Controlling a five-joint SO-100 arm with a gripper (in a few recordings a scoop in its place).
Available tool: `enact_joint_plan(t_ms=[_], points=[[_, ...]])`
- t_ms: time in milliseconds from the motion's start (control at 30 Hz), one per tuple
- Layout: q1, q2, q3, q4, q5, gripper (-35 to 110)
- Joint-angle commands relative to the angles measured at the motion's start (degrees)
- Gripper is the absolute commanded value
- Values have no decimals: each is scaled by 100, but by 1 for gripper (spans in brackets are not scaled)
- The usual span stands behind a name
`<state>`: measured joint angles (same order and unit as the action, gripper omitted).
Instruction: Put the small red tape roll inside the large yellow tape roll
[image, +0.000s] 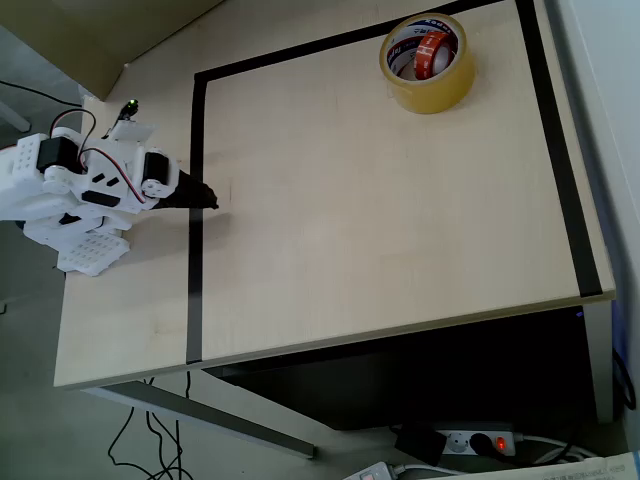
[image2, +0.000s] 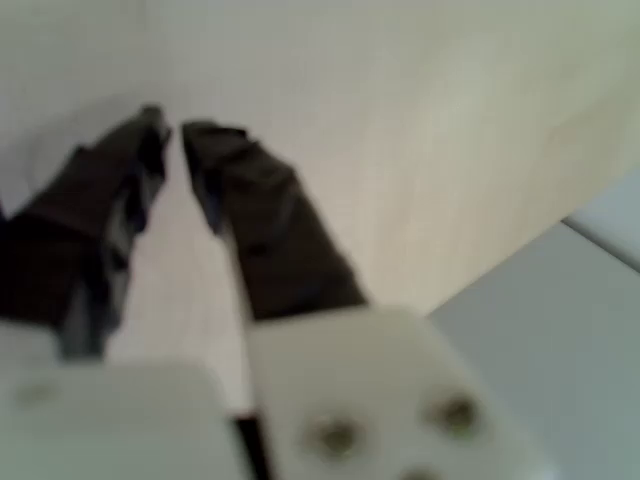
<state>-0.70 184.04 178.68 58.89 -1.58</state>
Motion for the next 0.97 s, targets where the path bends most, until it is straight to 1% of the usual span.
enact_joint_plan(t_ms=[0, 100, 267, 933], points=[[-141, 193, 0, 967, 35, 0], [-35, 703, 0, 1248, 35, 0], [-26, 703, 0, 1257, 35, 0], [-1318, 703, 0, 1257, 35, 0]])
